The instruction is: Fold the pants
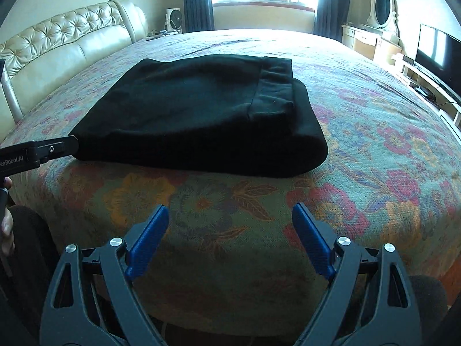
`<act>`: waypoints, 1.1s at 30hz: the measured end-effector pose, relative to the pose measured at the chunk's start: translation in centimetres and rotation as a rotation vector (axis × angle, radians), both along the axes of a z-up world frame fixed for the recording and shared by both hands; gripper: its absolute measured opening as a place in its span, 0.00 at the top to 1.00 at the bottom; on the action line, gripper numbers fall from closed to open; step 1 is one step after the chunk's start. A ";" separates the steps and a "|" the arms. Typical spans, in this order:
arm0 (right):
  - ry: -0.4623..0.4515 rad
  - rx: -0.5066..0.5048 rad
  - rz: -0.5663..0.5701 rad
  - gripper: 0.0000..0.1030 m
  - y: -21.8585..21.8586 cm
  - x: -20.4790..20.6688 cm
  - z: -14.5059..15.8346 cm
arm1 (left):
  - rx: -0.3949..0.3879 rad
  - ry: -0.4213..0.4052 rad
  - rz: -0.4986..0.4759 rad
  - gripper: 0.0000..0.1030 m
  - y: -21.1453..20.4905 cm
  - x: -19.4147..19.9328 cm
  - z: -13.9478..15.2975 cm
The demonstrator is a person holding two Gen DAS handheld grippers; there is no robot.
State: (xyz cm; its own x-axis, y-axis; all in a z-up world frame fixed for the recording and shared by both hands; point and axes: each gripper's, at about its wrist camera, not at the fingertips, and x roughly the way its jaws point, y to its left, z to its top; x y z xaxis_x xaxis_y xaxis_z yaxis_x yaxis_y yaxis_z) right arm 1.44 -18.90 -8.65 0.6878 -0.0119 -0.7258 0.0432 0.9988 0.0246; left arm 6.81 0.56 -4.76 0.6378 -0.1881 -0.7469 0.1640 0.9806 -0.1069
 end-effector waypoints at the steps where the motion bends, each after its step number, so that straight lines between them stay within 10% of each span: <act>1: 0.005 0.001 0.001 0.15 0.0 0.1 -0.2 | 0.003 -0.004 -0.001 0.14 0.1 0.0 -0.1; 13: 0.022 0.009 0.007 0.14 0.2 0.1 -0.8 | 0.121 -0.049 -0.009 0.14 -1.3 -0.4 0.2; 33: 0.027 0.016 0.007 0.13 0.4 0.1 -0.9 | 0.058 -0.134 -0.059 0.14 -2.1 -1.7 2.0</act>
State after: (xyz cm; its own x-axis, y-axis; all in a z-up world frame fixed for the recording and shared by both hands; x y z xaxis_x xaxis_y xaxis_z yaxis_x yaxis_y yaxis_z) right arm 1.53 -18.50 -9.55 0.6681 0.0047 -0.7441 0.0370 0.9985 0.0396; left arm 5.10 -1.51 -2.79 0.7213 -0.1872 -0.6668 0.2306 0.9728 -0.0237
